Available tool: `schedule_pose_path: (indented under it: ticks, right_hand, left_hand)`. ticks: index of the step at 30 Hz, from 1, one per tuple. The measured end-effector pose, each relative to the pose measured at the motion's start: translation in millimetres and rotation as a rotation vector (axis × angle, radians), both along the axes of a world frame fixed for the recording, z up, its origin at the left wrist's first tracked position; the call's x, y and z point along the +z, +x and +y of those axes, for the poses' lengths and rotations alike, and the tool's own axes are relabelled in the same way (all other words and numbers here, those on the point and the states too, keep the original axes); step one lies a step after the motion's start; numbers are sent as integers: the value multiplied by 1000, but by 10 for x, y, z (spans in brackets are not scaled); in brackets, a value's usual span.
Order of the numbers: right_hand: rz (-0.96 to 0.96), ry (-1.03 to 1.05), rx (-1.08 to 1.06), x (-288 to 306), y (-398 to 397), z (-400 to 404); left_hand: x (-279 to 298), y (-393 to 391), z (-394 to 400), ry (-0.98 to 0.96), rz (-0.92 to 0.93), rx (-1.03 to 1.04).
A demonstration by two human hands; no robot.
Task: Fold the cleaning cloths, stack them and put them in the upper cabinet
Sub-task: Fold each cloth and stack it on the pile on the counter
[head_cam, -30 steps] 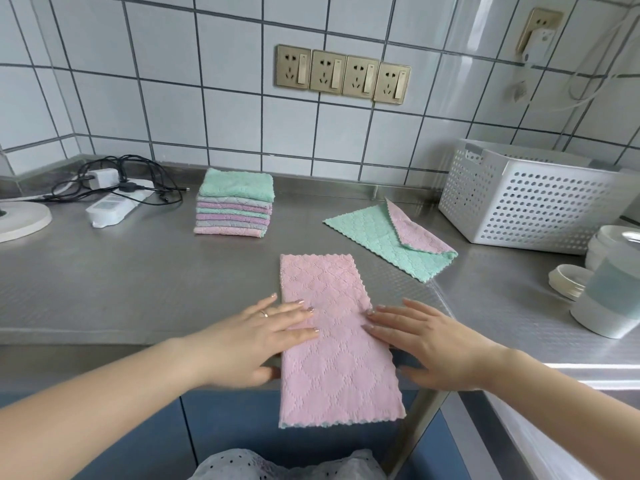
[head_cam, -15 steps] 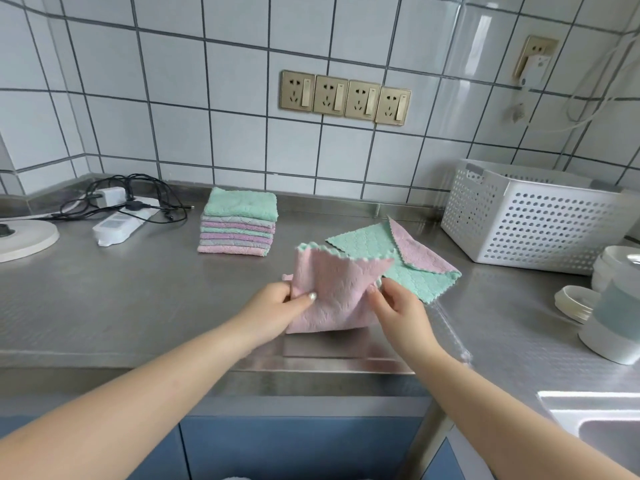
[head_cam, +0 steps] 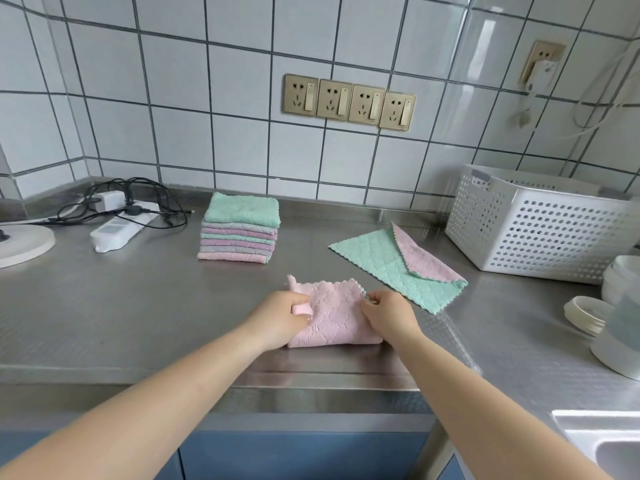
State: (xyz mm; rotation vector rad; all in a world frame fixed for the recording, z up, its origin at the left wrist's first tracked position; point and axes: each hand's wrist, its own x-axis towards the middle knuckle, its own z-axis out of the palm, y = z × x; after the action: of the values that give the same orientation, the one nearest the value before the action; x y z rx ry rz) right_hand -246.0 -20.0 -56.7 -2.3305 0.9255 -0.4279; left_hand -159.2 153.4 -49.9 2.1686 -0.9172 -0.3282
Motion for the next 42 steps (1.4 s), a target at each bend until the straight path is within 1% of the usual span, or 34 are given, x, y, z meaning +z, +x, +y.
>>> schedule_pose_path:
  ticks: [3, 4, 7, 10, 11, 12, 13, 15, 17, 19, 21, 24, 27, 29, 33, 34, 36, 37, 38, 41, 42]
  right_hand:
    - [33, -6, 12, 11, 18, -34]
    - [39, 14, 14, 7, 30, -41]
    - [28, 78, 36, 35, 22, -43]
    - [-59, 176, -15, 21, -2, -87]
    - [-96, 148, -23, 19, -10, -85]
    - [-128, 75, -16, 17, -17, -73]
    - [-165, -32, 12, 15, -11, -50]
    - [-225, -253, 145, 28, 17, 70]
    - [-153, -433, 305, 9, 87, 229]
    - [49, -552, 436, -59, 154, 365]
    - [229, -519, 476, -122, 191, 390]
    - [297, -433, 435, -151, 184, 320]
    - [390, -404, 394, -143, 139, 257]
    - [418, -405, 374, -152, 102, 234]
    - [437, -403, 370, -154, 95, 224]
    - [437, -404, 370, -150, 94, 231]
    - [436, -406, 366, -148, 88, 237]
    - [433, -406, 364, -149, 85, 238]
    - [427, -404, 362, -151, 82, 238]
    - [426, -403, 359, -148, 83, 244]
    - [431, -399, 359, -144, 82, 248]
  left_hand:
    - [-16, 24, -6, 71, -49, -19]
    - [-15, 35, -3, 126, -66, -16]
    - [-25, 74, 14, 287, -235, 9]
    - [-17, 78, 50, 306, -383, 88]
    - [-29, 76, 59, 271, -443, 111]
    - [-43, 60, 60, 203, -510, 113]
    - [-49, 39, 44, 131, -571, 93]
    - [-58, -10, -30, 117, -638, -13]
    - [-115, -29, -145, 214, -595, -100]
    - [-156, -11, -226, 324, -509, -153]
    - [-204, 31, -250, 400, -437, -172]
    - [-234, 79, -227, 418, -417, -148]
    - [-222, 108, -191, 441, -419, -135]
    - [-223, 156, -145, 471, -413, -101]
    - [-202, 262, 20, 566, -358, 38]
    - [-193, 275, 47, 564, -356, 45]
    - [-170, 276, 64, 492, -336, 15]
    - [-144, 263, 59, 423, -287, -7]
    - [-109, 246, 44, 318, -206, -20]
    - [18, 205, -11, -84, 102, 0]
    - [63, 185, -14, -189, 163, 10]
